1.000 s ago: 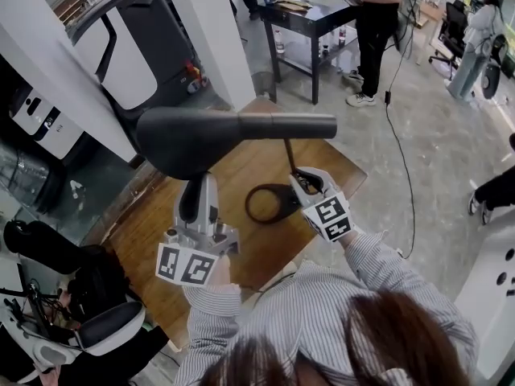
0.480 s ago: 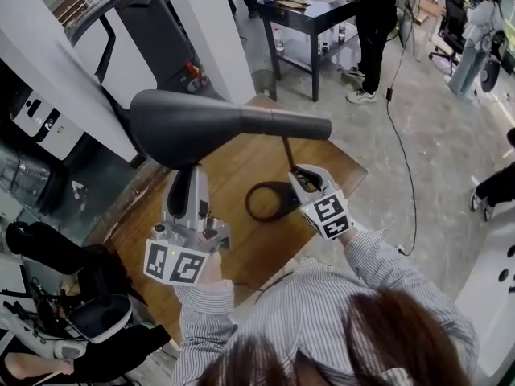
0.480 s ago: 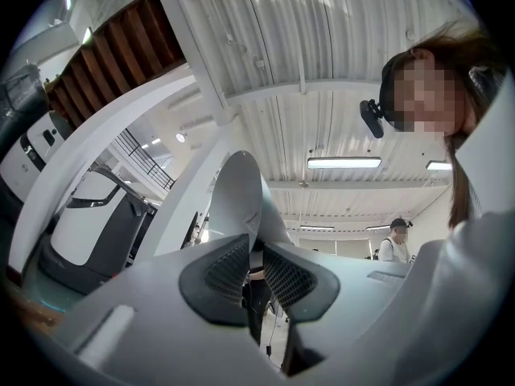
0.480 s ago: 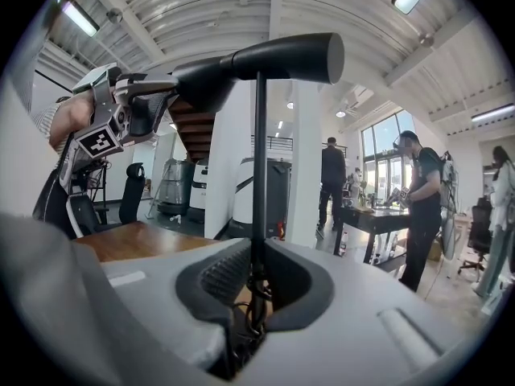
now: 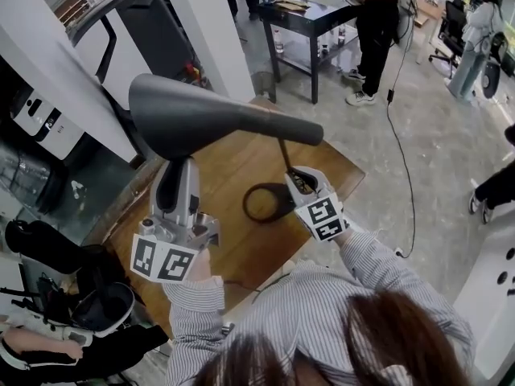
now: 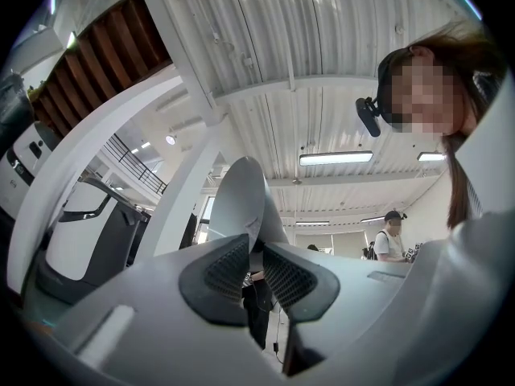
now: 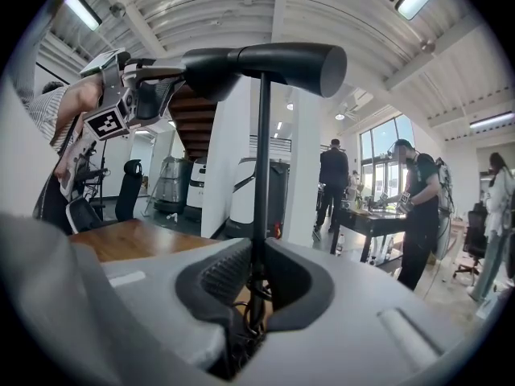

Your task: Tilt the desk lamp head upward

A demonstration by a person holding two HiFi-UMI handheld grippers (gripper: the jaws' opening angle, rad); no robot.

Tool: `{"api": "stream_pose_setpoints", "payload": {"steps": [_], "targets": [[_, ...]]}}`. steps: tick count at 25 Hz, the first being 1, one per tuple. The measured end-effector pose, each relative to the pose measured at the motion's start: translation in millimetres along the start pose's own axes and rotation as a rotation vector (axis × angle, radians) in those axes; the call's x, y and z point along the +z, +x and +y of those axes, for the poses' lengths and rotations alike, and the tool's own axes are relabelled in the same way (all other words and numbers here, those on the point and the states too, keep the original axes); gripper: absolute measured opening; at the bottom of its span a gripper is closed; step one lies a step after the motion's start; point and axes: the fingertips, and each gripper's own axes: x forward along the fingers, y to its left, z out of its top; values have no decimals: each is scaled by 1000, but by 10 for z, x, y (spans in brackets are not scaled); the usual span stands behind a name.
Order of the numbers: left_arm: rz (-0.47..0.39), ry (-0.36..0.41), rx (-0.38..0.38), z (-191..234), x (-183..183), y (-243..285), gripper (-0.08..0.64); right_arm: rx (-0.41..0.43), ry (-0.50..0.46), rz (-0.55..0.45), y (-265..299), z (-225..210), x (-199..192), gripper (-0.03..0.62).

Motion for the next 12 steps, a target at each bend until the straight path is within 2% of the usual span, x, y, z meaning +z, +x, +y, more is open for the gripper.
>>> {"api": "stream_pose_setpoints", "payload": {"steps": [12], "targets": [[-17, 24, -5, -31, 203, 105, 40, -8, -7, -11, -17, 44, 35, 46]]}}
